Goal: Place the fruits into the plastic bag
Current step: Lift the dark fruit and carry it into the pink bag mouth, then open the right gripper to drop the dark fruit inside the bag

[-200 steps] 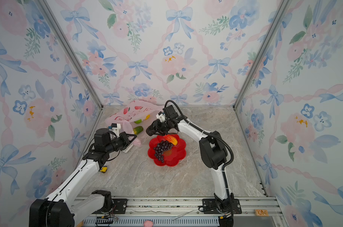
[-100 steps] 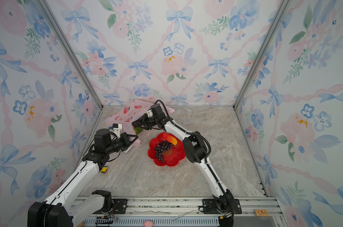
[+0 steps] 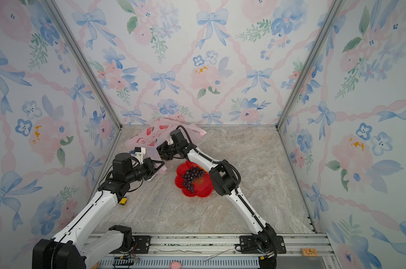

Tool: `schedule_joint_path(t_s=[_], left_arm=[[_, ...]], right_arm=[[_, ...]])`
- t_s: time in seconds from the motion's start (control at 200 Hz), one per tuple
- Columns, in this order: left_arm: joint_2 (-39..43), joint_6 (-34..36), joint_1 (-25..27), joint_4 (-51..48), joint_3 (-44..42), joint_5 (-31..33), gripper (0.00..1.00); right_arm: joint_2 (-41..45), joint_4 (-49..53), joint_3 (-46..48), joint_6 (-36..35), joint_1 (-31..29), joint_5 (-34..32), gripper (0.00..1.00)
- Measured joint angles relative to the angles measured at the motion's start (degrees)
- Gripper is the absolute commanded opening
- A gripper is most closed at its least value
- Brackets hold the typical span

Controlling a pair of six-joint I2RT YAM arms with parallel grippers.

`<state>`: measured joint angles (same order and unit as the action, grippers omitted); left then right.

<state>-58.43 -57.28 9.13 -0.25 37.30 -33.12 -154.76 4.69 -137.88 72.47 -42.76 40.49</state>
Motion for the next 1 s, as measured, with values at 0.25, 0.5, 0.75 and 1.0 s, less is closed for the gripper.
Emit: schedule_joint_path(t_s=[0.25,0.5,0.75,1.0], left_arm=[[0.0,0.0,-0.15,-0.13,0.02,-0.42,0.0],[0.0,0.0,-0.42,-0.31,0.74,-0.42,0.0],[0.0,0.0,-0.81,-0.31,0.76,-0.42,0.0],[0.0,0.0,-1.03,-0.31,0.76,-0.35,0.0]], right_arm=[[0.0,-0.37,-0.22,0.55,0.0,0.02,0.77],[0.0,-0.74,-0.44,0.59,0.07,0.02,0.8],[0.02,-0.74,-0.44,0.31,0.39,0.09,0.8],[2.23,0.85,-0.37,-1.95,0.94,0.26,0.8]])
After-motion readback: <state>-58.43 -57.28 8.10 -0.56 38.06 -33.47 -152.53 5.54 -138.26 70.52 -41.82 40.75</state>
